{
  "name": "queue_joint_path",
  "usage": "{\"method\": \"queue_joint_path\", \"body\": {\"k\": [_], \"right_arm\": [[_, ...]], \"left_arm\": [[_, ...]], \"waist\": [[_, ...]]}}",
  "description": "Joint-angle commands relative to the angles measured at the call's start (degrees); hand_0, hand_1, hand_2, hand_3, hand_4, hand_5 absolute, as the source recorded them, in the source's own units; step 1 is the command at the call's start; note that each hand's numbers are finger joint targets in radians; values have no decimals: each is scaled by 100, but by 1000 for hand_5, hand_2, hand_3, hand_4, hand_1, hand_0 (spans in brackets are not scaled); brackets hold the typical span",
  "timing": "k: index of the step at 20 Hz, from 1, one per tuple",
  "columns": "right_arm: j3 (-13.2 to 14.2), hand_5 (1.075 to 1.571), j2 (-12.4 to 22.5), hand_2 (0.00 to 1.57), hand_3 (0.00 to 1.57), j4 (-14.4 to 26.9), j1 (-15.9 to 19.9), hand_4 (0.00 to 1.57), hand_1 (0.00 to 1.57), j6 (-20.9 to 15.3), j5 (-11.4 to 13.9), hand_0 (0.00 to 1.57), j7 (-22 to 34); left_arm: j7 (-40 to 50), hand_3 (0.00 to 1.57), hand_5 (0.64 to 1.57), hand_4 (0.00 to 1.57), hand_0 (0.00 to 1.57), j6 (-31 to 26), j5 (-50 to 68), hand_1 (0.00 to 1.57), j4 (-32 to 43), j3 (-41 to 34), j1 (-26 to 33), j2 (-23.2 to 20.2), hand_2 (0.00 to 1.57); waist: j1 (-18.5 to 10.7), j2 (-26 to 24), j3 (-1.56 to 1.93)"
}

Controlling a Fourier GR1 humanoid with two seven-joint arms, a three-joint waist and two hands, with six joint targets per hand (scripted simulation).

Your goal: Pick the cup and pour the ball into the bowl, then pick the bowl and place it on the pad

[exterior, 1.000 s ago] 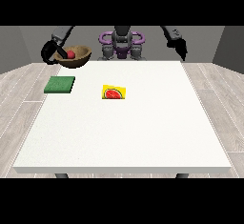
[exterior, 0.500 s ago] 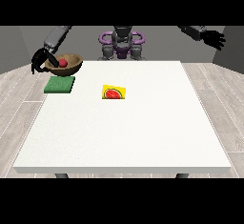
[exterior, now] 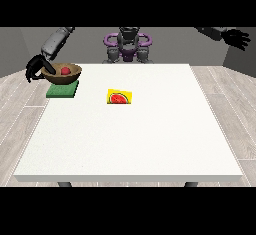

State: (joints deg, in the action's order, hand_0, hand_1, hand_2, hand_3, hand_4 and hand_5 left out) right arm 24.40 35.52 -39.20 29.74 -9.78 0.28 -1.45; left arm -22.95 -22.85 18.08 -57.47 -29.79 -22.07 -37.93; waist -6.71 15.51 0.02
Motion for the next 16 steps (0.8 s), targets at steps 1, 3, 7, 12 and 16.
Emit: {"method": "queue_joint_path", "body": {"k": [1, 3, 7, 12, 16], "right_arm": [[-26, 1523, 246, 1226, 1164, 122, 222, 0, 1087, 88, 39, 1087, 150], [68, 1520, 197, 681, 1057, 689, 209, 0, 614, 178, -31, 614, 75], [-51, 1412, 100, 363, 444, 491, 470, 0, 0, 350, -82, 0, 48], [-389, 1359, -69, 0, 0, 968, 278, 0, 0, 172, 310, 0, 434], [-626, 1383, -159, 0, 0, 303, 840, 416, 0, 794, 161, 0, 968]], "left_arm": [[-315, 0, 1552, 1179, 0, -112, 37, 0, 430, -191, -205, -269, 0], [196, 0, 1548, 1174, 0, 90, 68, 0, -244, 61, 106, 97, 0], [-286, 0, 1549, 1178, 0, 68, -75, 0, 233, -45, -39, -95, 0], [1397, 0, 1559, 902, 0, 595, -97, 0, -1260, 995, -31, 922, 0], [1317, 0, 1559, 902, 0, 799, -432, 0, -626, 1107, 252, 1091, 0]], "waist": [[164, 298, -4], [-79, -109, 4], [103, 124, -1], [-46, -1337, 18], [387, -2021, -13]]}}
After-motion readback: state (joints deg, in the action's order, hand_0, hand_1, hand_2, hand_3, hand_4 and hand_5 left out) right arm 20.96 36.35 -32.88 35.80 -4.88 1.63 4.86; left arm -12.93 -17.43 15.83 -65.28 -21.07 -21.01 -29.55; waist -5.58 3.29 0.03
